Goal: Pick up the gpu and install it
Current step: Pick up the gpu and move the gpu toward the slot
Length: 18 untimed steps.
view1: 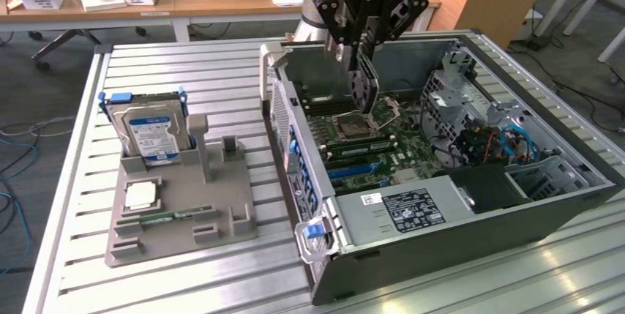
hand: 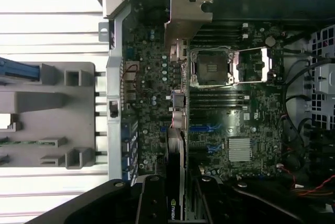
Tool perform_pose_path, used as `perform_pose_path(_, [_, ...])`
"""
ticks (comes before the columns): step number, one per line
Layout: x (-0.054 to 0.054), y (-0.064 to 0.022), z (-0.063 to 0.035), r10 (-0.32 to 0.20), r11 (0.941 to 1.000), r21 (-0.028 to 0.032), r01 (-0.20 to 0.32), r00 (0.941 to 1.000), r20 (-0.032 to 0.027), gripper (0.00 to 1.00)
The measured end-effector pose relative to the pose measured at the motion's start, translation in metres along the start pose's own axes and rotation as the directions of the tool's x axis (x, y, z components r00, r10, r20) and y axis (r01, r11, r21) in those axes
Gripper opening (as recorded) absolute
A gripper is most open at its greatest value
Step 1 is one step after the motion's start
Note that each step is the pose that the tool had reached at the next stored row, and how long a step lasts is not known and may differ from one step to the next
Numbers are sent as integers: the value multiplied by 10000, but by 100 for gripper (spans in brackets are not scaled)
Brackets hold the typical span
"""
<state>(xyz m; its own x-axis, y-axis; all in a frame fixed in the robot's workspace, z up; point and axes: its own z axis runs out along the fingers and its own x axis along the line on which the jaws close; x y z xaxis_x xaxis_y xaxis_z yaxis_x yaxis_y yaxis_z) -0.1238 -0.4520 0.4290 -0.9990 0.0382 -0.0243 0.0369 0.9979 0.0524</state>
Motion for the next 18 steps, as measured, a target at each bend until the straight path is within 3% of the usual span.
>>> perform_pose_path(18, [-467,20,12,1,10000,-1,-1,10000,0,26])
